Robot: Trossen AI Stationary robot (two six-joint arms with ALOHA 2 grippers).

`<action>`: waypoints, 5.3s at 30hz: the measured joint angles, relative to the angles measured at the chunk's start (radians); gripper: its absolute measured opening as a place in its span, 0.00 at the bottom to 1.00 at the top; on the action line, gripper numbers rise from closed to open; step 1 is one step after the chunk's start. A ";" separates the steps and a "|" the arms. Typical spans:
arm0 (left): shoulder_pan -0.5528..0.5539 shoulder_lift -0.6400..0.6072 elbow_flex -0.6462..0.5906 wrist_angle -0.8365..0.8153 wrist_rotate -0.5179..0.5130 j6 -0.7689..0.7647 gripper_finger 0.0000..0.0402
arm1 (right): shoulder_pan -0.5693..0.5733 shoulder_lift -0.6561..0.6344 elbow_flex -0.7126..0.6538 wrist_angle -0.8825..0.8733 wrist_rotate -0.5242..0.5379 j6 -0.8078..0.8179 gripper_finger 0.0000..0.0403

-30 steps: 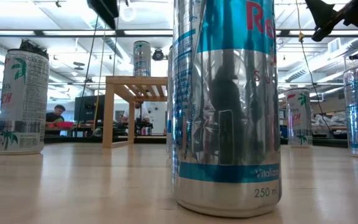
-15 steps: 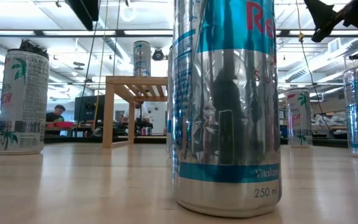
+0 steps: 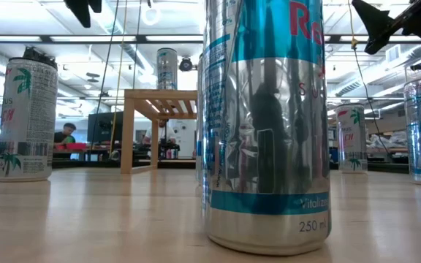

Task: Place canned beverage on shelf
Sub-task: Put the white-pink soda can on the shelf aligned with the other white-pink soda can

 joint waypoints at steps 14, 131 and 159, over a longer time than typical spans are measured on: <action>-0.026 -0.007 -0.163 -0.001 0.013 -0.099 0.78 | 0.000 0.000 0.000 -0.015 0.000 0.017 0.79; -0.044 -0.195 -0.489 0.260 0.268 -0.329 0.78 | 0.000 0.000 0.000 -0.076 -0.053 0.017 0.79; -0.027 -0.024 -0.489 0.261 0.256 -0.224 0.74 | 0.000 0.000 0.000 -0.079 -0.053 0.017 0.79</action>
